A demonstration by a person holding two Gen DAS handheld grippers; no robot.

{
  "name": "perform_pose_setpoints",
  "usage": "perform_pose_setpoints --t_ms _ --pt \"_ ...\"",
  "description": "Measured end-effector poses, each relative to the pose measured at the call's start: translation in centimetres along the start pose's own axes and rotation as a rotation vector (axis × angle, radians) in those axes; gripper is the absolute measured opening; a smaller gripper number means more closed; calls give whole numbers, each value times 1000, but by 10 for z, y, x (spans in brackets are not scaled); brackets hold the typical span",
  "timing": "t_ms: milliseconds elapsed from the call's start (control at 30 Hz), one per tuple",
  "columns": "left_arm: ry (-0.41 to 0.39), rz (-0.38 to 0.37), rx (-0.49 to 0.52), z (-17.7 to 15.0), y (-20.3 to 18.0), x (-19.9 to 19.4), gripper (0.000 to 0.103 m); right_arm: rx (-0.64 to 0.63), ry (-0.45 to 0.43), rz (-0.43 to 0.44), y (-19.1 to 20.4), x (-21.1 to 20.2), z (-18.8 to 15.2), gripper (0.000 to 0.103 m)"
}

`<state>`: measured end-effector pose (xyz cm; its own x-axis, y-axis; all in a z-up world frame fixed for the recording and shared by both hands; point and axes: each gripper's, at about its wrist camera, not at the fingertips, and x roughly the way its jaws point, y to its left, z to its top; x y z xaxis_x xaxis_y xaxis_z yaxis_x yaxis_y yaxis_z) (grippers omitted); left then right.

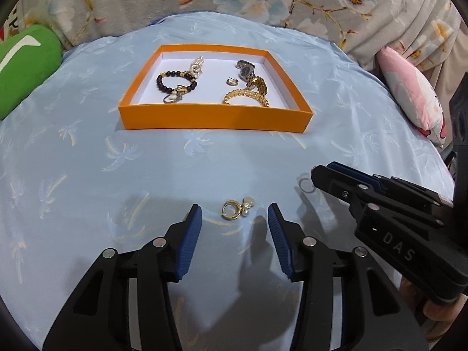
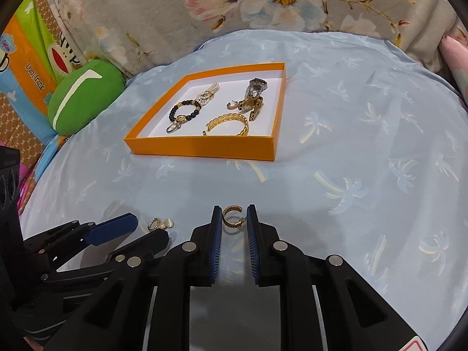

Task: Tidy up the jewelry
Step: 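Grasp the small gold ring with left tool while right tool holds its hoop earring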

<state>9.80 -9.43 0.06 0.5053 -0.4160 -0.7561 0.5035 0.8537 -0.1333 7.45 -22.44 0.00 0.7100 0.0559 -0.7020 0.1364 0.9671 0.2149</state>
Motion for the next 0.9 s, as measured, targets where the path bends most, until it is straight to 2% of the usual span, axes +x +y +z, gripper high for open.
perform_pose_setpoints --t_ms 167,433,467,500,900 --pt "-4 13 9 1 -1 3 21 6 -5 5 -1 -1 1 16" --pt "-11 24 8 0 0 3 16 8 -13 8 -2 -3 1 16" --pt "-13 23 6 0 0 2 14 8 -17 9 -2 -4 1 16" --pt "-9 21 3 1 1 2 2 9 -21 10 -2 -5 2 16" --pt "-37 56 -54 8 28 -11 1 13 -33 18 -1 -10 6 16"
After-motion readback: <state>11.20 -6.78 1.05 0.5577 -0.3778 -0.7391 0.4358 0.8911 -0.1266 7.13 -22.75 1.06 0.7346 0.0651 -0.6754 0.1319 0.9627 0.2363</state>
